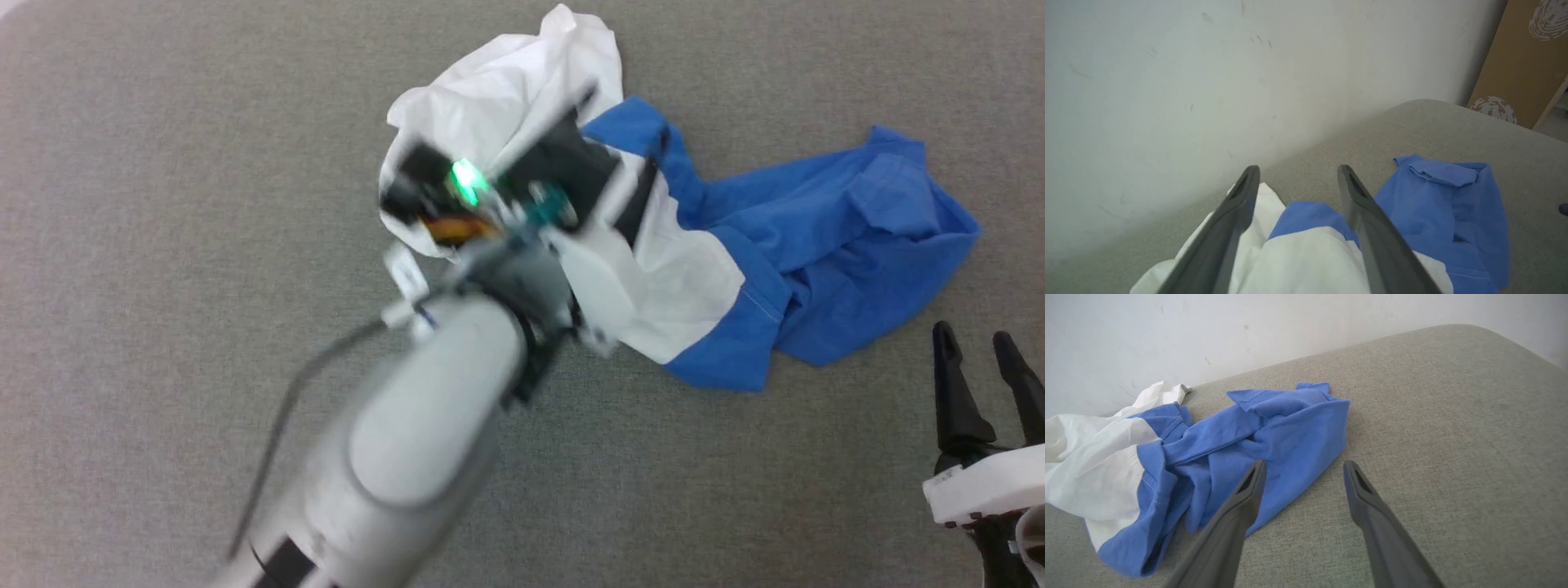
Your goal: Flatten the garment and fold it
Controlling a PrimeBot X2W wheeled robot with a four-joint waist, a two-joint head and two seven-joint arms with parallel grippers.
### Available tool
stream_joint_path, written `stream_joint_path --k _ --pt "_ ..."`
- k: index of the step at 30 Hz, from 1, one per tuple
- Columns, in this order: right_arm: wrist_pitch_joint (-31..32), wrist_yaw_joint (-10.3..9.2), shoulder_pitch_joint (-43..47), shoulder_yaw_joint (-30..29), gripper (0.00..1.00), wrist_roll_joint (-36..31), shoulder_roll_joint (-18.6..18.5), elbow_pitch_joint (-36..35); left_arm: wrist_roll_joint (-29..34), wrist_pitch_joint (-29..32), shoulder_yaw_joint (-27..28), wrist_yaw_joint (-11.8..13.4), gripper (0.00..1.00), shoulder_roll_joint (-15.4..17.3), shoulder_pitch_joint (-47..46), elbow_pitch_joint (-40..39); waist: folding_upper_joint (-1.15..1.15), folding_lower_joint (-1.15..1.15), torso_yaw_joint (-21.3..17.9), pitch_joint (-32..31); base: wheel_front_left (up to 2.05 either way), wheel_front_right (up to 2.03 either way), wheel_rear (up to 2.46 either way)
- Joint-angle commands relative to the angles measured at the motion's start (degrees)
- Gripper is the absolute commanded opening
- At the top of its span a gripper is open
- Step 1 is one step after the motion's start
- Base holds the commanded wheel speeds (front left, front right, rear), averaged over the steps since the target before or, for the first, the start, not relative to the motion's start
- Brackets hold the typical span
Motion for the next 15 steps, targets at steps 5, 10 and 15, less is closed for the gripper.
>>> stream_joint_path --k 5,10,15 --pt "0.5 -0.04 0.3 -1.5 1.00 -0.5 -0.2 -0.8 -4.7 -0.9 -9.9 4.8 1.00 -0.5 7.6 0.9 0.00 0.01 -0.2 1.8 0.00 0.00 0.00" --pt "0.9 -0.04 0.6 -2.4 1.00 -0.5 -0.5 -1.5 -7.5 -2.0 -20.0 8.9 1.00 -0.5 7.6 2.0 0.00 0.01 0.0 3.5 0.00 0.00 0.00" --pt "1.0 -0.04 0.3 -2.1 1.00 -0.3 -0.9 -1.6 -10.5 -2.3 -25.9 11.1 1.00 -0.5 6.2 3.3 0.00 0.01 -0.2 4.4 0.00 0.00 0.00"
